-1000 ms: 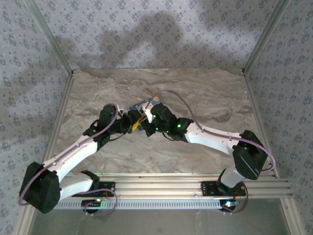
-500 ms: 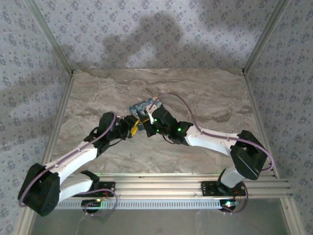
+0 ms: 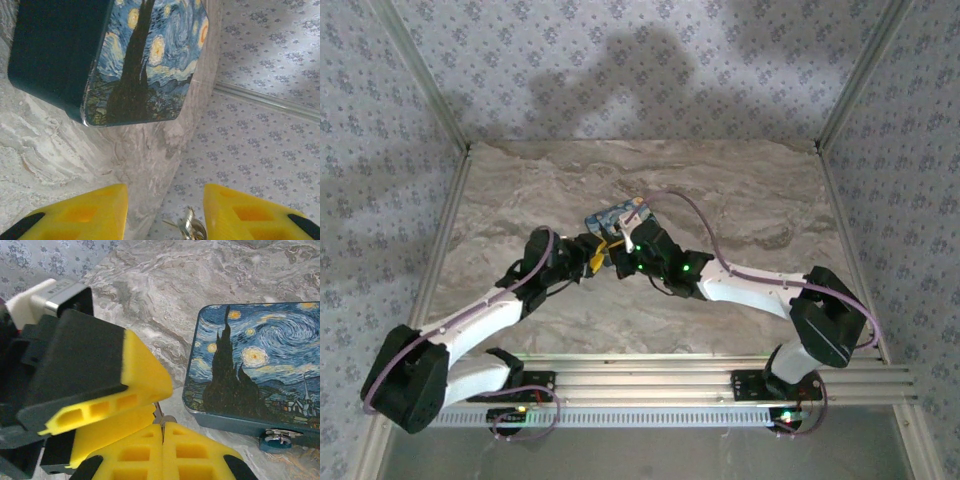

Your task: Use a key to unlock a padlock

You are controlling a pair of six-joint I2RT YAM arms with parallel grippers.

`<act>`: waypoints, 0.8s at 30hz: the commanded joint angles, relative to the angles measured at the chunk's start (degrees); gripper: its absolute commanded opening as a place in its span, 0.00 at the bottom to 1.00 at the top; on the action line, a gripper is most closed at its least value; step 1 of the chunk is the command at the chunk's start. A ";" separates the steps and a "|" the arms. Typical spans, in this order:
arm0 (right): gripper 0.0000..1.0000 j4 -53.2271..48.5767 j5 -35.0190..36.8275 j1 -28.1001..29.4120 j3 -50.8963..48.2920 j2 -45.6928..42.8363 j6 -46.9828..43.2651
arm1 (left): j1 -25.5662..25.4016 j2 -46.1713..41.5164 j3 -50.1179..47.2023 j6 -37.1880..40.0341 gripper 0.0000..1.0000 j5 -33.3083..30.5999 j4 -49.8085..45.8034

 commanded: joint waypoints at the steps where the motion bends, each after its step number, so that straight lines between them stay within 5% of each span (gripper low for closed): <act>1: 0.00 1.73 -0.10 0.76 0.01 -0.95 0.92 | -0.23 1.60 2.42 0.94 0.40 1.67 2.91; 4: 0.00 1.61 -0.10 0.88 -0.10 -0.97 0.95 | -0.09 2.05 2.72 3.13 0.25 1.83 2.82; 6: 0.00 1.27 -0.14 0.94 -0.07 -1.05 0.98 | -0.03 1.57 3.41 5.91 0.00 2.01 0.90; 10: 0.00 0.28 -0.49 1.06 -0.13 -1.28 1.00 | 0.33 -0.90 6.69 17.16 0.00 0.89 -7.39; 15: 0.15 -1.09 -0.61 1.25 -1.38 -4.20 -0.46 | 1.83 -6.22 9.26 30.55 0.00 -1.63 -14.05; 18: 0.01 -0.97 -1.55 1.20 -2.53 -6.82 -1.97 | 2.93 -8.15 10.03 33.79 0.00 -0.76 -15.12; 24: 0.00 -4.05 1.46 0.51 -1.86 -8.02 -0.67 | 3.73 -8.37 9.96 37.49 0.00 0.23 -17.35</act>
